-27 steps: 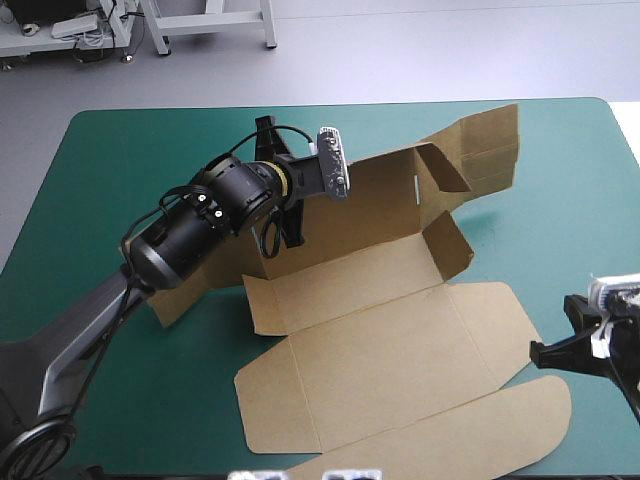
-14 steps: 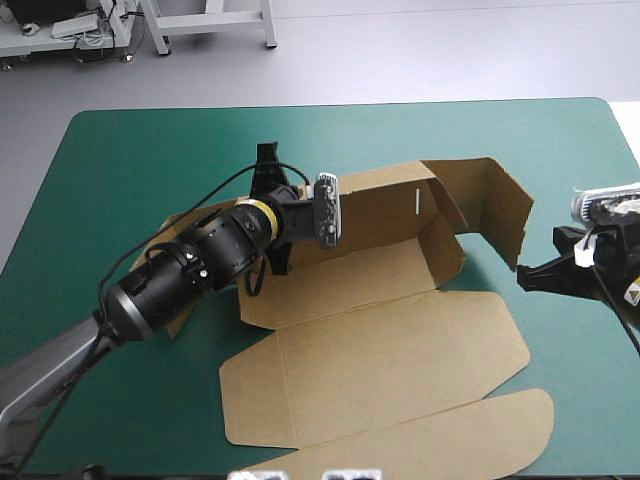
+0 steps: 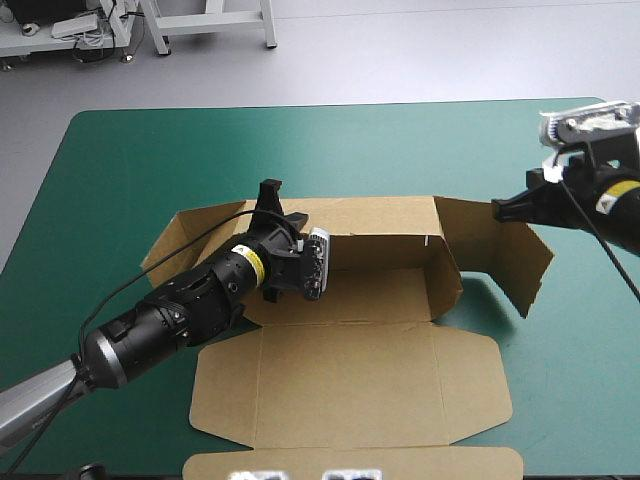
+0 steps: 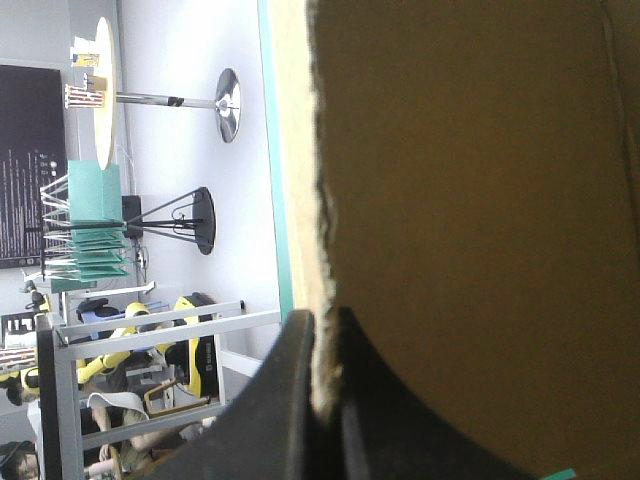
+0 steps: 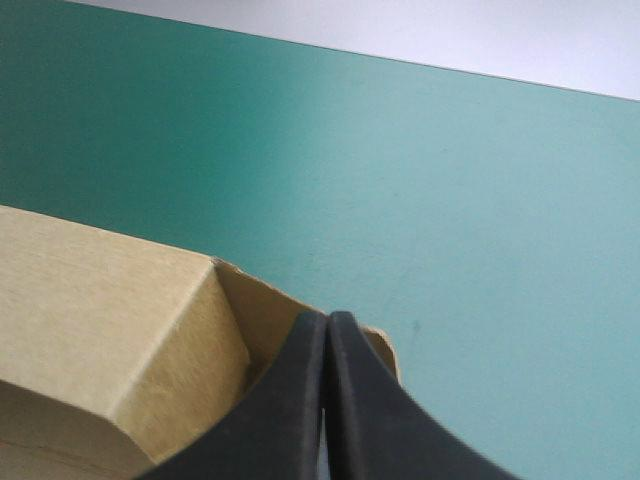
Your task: Fold the box
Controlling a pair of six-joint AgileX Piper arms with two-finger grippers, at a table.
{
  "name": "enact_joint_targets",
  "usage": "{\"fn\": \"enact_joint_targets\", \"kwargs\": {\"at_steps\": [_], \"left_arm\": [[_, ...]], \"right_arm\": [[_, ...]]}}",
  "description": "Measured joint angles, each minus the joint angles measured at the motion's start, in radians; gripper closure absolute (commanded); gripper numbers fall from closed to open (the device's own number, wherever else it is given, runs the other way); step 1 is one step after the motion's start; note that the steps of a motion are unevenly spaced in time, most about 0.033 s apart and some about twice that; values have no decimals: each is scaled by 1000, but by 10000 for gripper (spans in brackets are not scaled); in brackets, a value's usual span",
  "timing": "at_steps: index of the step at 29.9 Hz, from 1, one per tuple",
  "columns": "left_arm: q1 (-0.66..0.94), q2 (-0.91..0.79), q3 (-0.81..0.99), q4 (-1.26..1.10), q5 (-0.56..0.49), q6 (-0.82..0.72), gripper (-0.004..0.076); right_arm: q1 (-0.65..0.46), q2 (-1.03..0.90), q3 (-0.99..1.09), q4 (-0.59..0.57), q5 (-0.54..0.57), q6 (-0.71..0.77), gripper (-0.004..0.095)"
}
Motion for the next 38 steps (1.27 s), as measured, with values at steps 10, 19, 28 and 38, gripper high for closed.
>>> {"fn": "enact_joint_targets", "kwargs": {"at_steps": [10,19,28,38], "left_arm": [[-1,-3,11,141,-46,-165,733],[-1,-3,11,155,23,-240,733],[-1,-3,11,156,46,-242,733],[-2,-1,11,158,79,-242,733]], "right_arm": [[0,440,-370,100,209,-50,921],[0,718,-494,110,239,3,921],[0,761,-495,110,239,7,921],[0,728,-360,128,233,-4,921]]}}
